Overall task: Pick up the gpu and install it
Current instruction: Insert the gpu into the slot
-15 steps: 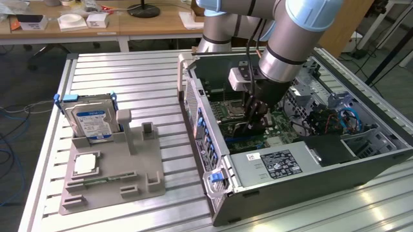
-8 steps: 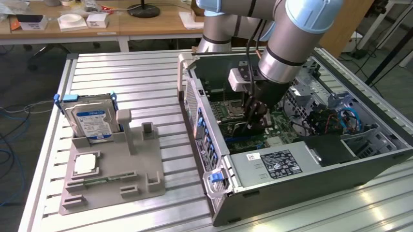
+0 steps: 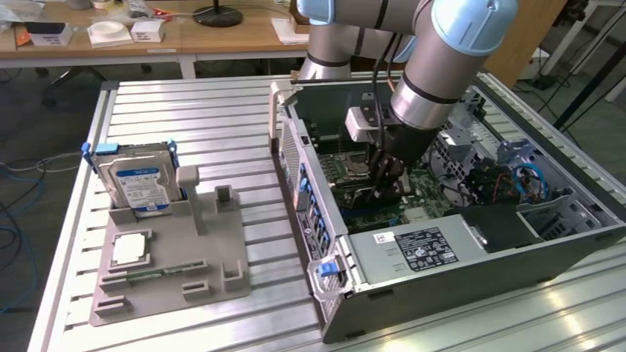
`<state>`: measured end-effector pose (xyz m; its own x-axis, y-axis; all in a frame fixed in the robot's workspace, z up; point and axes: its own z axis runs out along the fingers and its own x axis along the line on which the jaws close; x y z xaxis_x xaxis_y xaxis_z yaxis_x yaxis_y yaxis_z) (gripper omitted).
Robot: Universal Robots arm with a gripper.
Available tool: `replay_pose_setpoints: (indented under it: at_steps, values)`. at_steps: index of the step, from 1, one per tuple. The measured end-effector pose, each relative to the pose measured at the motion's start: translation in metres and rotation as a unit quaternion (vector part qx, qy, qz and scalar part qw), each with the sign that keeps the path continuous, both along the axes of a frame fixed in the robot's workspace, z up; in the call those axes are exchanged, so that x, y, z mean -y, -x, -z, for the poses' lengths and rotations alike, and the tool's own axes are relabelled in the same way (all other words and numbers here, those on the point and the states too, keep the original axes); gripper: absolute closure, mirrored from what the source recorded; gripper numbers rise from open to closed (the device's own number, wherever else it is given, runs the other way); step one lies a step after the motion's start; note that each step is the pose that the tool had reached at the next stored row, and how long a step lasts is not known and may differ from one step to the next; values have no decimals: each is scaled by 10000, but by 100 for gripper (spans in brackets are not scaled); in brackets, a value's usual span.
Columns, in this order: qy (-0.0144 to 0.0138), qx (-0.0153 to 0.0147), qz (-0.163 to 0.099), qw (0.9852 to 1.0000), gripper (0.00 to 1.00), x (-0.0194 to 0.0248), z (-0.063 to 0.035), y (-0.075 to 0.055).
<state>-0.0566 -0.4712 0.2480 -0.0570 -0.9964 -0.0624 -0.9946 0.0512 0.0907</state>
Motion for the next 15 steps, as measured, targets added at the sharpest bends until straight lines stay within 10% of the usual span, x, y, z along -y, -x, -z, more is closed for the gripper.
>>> replay_pose_setpoints:
  at_steps: [15]
  values:
    - [2,0,0,10000,74,0,10,0]
